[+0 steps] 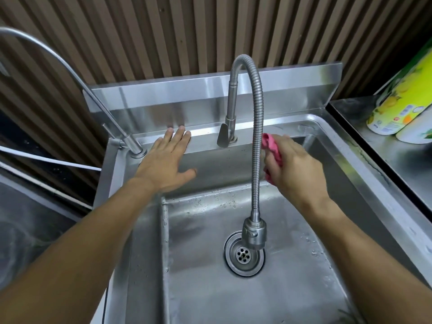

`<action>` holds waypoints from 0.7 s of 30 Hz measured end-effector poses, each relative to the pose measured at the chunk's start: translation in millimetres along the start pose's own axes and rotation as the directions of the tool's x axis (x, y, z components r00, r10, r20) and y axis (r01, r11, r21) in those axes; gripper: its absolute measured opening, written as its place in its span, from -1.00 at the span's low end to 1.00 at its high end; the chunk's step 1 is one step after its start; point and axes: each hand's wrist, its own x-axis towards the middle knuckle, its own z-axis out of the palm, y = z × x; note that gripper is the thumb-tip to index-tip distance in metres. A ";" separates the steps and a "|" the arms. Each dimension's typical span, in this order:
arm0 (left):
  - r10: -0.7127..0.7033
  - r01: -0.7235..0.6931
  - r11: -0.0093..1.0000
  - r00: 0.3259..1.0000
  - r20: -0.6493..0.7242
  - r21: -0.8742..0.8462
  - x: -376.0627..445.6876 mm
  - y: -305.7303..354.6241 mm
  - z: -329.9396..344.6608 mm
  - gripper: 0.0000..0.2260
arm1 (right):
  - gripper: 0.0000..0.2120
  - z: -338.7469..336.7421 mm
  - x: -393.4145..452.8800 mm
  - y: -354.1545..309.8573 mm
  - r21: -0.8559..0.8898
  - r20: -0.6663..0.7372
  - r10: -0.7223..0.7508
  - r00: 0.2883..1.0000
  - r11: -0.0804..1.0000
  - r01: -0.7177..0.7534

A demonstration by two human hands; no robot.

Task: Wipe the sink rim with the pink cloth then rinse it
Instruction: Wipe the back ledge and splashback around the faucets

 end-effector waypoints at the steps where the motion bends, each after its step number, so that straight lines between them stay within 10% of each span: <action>1: 0.000 0.000 1.000 1.000 0.006 0.003 -0.2 0.3 -0.9 -0.12 | -0.73 -13.1 -10.2 -8.7 0.029 -0.041 0.022 0.999 0.999 -0.021; 10: 0.017 -0.017 0.999 1.000 0.001 -0.042 -5.6 -10.1 -1.5 -0.30 | -0.68 -48.7 -43.3 -136.2 0.244 -0.322 -0.263 0.909 0.905 0.348; 17: -0.121 0.137 0.969 0.989 -0.086 0.207 -27.8 -5.5 -1.9 -0.23 | -0.43 111.6 64.3 -147.1 -0.028 0.065 -0.140 0.988 0.989 0.142; 21: -0.110 0.133 0.965 0.987 -0.114 0.226 -30.4 -12.9 4.0 -0.16 | -0.45 134.9 56.2 -135.2 -0.056 0.019 -0.103 0.995 0.993 0.103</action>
